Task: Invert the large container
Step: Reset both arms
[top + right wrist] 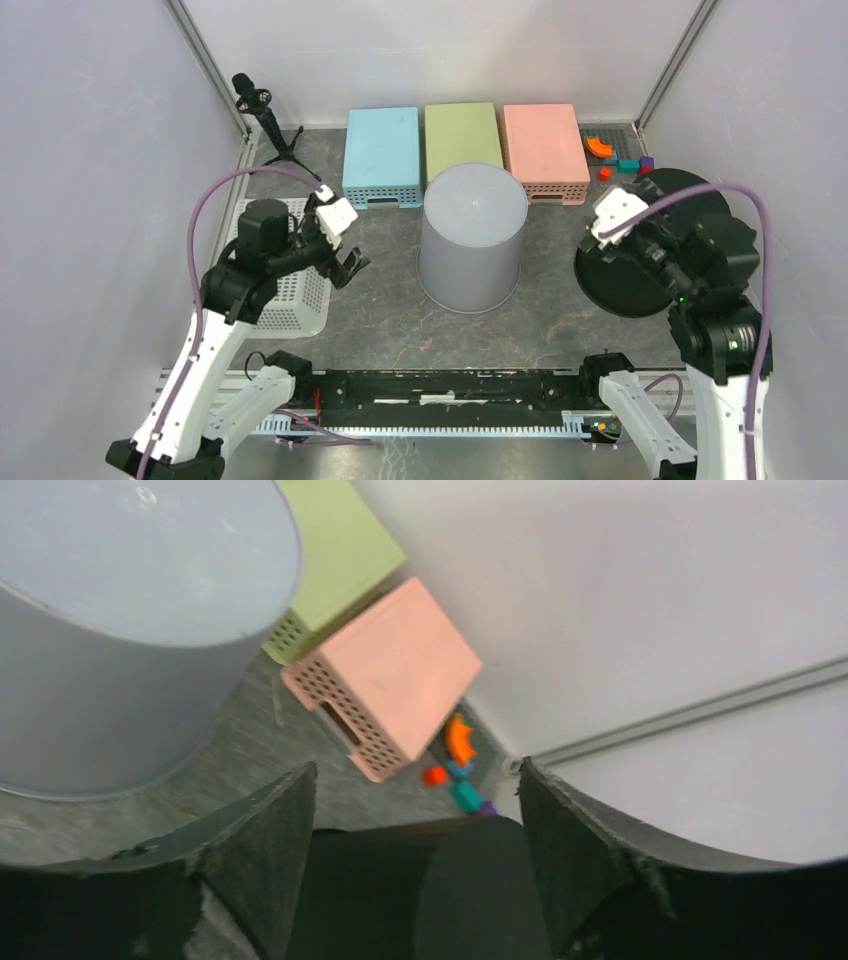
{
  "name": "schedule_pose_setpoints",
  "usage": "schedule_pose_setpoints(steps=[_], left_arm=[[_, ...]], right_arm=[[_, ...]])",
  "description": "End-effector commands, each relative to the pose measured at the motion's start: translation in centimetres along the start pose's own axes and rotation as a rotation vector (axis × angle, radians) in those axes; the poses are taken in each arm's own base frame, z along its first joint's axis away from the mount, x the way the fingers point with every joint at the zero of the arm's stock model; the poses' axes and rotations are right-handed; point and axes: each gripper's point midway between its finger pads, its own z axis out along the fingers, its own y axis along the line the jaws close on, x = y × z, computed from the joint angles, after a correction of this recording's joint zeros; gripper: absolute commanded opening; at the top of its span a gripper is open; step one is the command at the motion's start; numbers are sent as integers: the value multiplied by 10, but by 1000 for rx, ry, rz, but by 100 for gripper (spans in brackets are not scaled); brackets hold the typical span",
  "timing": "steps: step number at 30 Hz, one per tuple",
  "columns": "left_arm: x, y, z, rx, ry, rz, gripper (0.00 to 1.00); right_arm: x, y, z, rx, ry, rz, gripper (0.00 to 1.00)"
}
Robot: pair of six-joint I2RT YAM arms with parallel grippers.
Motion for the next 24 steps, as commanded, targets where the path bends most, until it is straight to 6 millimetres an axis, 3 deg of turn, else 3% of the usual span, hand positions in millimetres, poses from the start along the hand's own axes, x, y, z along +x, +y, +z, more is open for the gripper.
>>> schedule_pose_setpoints(steps=[1,8,14,24], left_arm=[[34,13,-14,-100,62,37,100],[43,22,-26,-164,19,-47,100],[40,30,-33,-189,-5,-111,100],[38,44,-37,-218,-13,-169,100]], right_arm=[[-2,-18,-33,109,41,-194,83],[3,-31,-80,224,130,-471,98],[6,-42,-113,332,206,-614,98],[-36,-63,-162,511,135,-696,98]])
